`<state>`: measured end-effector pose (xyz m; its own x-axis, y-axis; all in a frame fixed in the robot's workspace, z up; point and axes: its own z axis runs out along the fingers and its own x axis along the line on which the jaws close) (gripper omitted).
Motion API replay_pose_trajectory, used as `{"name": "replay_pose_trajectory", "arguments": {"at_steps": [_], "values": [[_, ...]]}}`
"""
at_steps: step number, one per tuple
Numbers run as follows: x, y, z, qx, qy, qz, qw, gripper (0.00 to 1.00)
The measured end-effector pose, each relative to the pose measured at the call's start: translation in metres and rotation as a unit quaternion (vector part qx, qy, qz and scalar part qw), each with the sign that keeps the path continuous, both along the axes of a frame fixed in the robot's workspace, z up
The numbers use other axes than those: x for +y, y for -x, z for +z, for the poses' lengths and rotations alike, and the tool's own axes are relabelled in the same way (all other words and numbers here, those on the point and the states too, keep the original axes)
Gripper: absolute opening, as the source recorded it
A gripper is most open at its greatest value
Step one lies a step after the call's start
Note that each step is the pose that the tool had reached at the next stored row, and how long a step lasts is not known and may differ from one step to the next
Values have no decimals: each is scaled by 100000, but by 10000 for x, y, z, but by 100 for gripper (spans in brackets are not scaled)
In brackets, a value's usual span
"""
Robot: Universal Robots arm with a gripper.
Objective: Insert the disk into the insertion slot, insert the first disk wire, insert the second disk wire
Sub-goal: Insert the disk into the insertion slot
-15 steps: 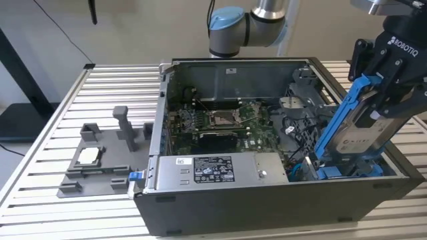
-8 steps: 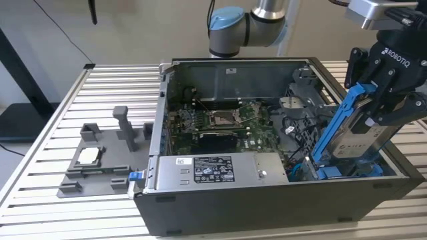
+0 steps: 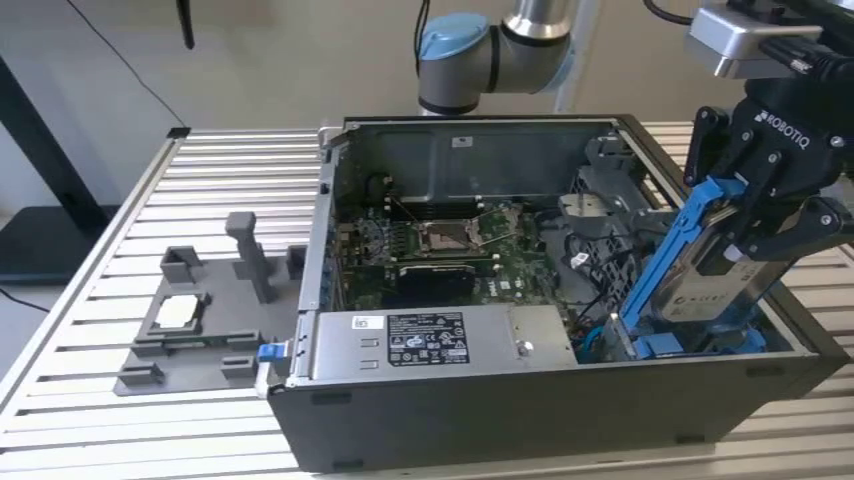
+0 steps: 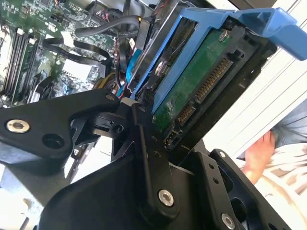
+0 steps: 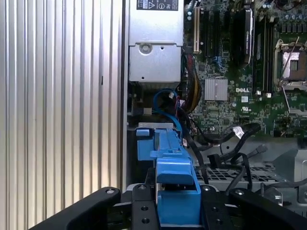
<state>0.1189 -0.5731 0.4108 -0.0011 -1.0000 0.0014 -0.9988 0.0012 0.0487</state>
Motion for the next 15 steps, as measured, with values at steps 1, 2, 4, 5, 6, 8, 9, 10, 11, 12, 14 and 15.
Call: {"name": "replay_pose_trajectory", "arguments": {"at_steps": [1, 2, 4, 5, 6, 8, 9, 10, 11, 12, 14, 15], "values": [[0, -1, -11, 0, -4, 19, 100000, 33], [0, -2, -19, 1, 3, 32, 100000, 33], [2, -5, -30, -17, 19, 72, 100000, 33], [3, -6, -36, -28, -8, 92, 100000, 33], [5, -6, -42, -43, -8, 105, 100000, 33], [11, -6, -59, -53, -29, 113, 100000, 33], [14, -6, -72, -54, -48, 121, 100000, 33], [17, -6, -85, -54, -51, 130, 100000, 33], [19, -6, -101, -54, -62, 141, 100000, 33], [20, -6, -118, -54, -78, 150, 100000, 33], [20, -6, -155, -55, -92, 166, 100000, 33], [20, -7, -172, -54, -82, 173, 100000, 33]]}}
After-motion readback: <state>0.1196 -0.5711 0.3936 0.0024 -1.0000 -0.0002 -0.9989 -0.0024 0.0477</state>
